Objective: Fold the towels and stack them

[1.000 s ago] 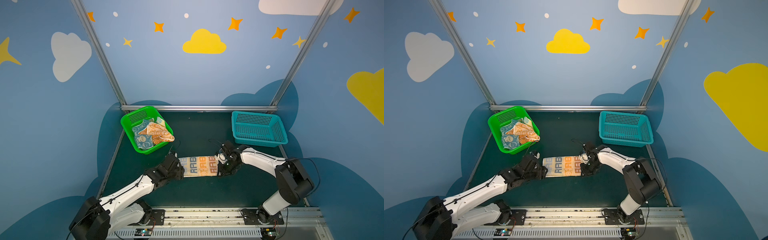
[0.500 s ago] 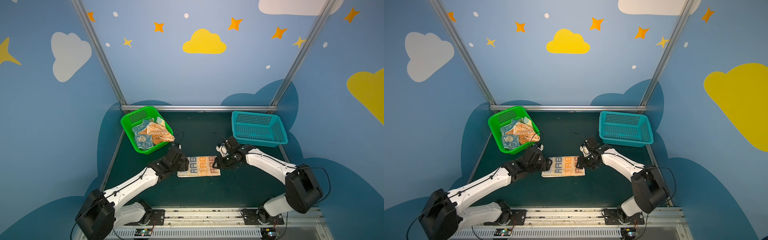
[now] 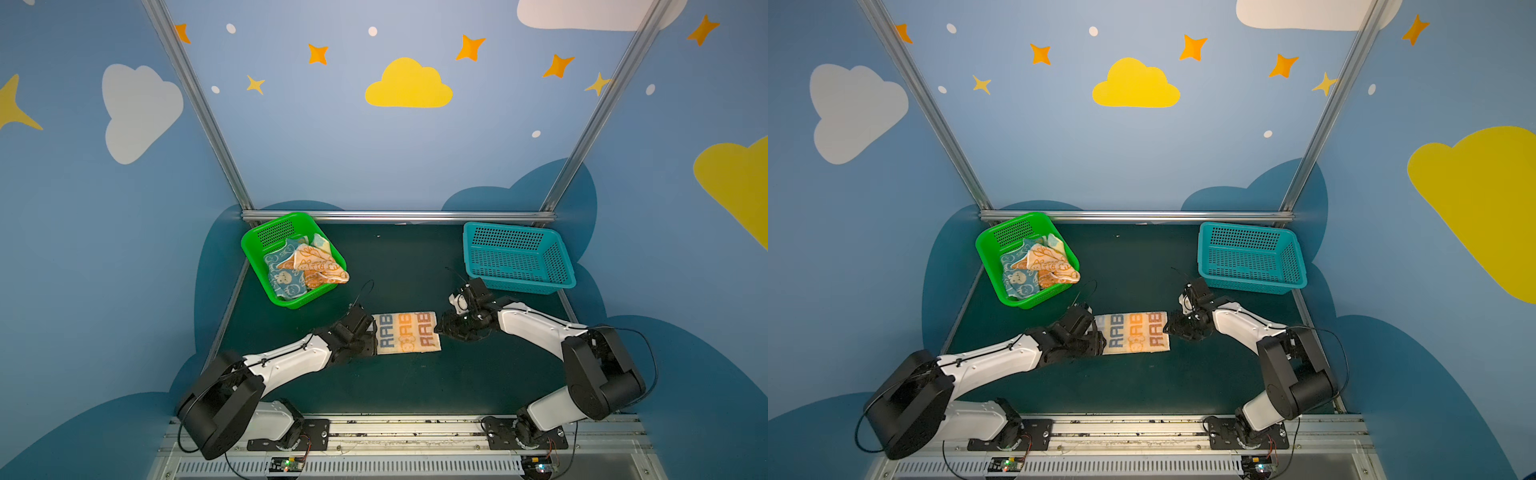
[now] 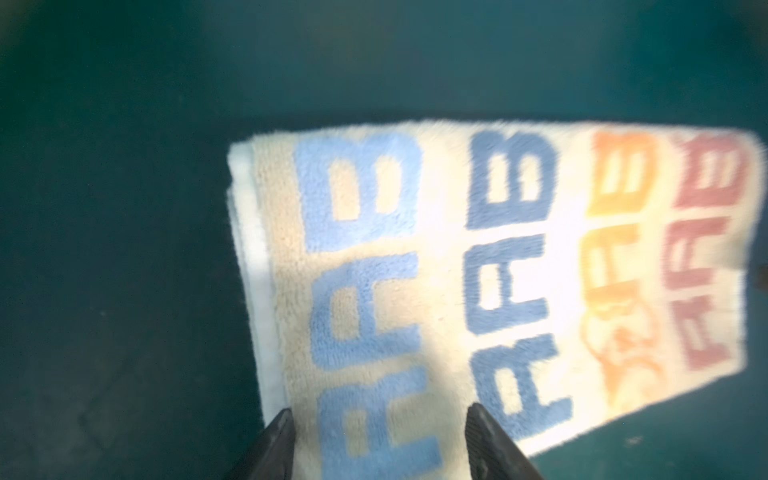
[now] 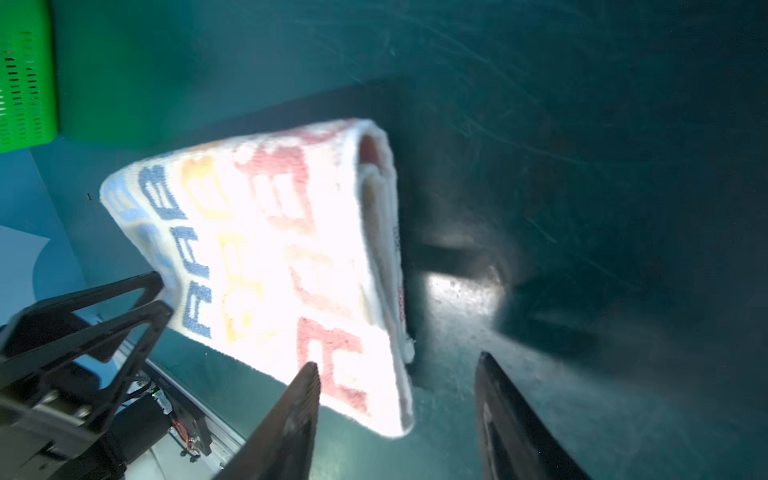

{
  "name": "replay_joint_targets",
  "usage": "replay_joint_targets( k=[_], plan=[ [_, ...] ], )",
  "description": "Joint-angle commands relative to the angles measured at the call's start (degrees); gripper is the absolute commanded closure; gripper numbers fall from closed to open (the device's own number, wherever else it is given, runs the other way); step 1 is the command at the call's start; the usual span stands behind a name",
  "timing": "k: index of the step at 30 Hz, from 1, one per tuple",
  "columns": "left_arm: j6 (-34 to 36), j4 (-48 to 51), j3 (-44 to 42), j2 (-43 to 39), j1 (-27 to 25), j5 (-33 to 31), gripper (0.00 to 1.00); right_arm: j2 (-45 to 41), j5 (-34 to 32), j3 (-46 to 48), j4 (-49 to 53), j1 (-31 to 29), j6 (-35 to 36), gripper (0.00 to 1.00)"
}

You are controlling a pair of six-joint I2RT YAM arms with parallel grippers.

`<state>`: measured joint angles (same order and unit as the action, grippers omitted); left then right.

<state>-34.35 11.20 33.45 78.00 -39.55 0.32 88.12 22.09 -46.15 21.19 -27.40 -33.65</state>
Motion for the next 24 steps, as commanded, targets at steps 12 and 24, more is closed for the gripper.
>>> replay_joint_targets(
  k=[12,24],
  plan=[
    [-0.1,-0.7,-1.7,4.4,-0.2,-1.9,0.38,9.5,3.2,2.6,-10.6,-2.7,-1.9,0.47],
    [0.5,-1.4,-1.4,5.9,-0.2,-1.3,0.38,16.9,3.0,1.2,-17.4,-4.7,-2.2,0.76]
  ],
)
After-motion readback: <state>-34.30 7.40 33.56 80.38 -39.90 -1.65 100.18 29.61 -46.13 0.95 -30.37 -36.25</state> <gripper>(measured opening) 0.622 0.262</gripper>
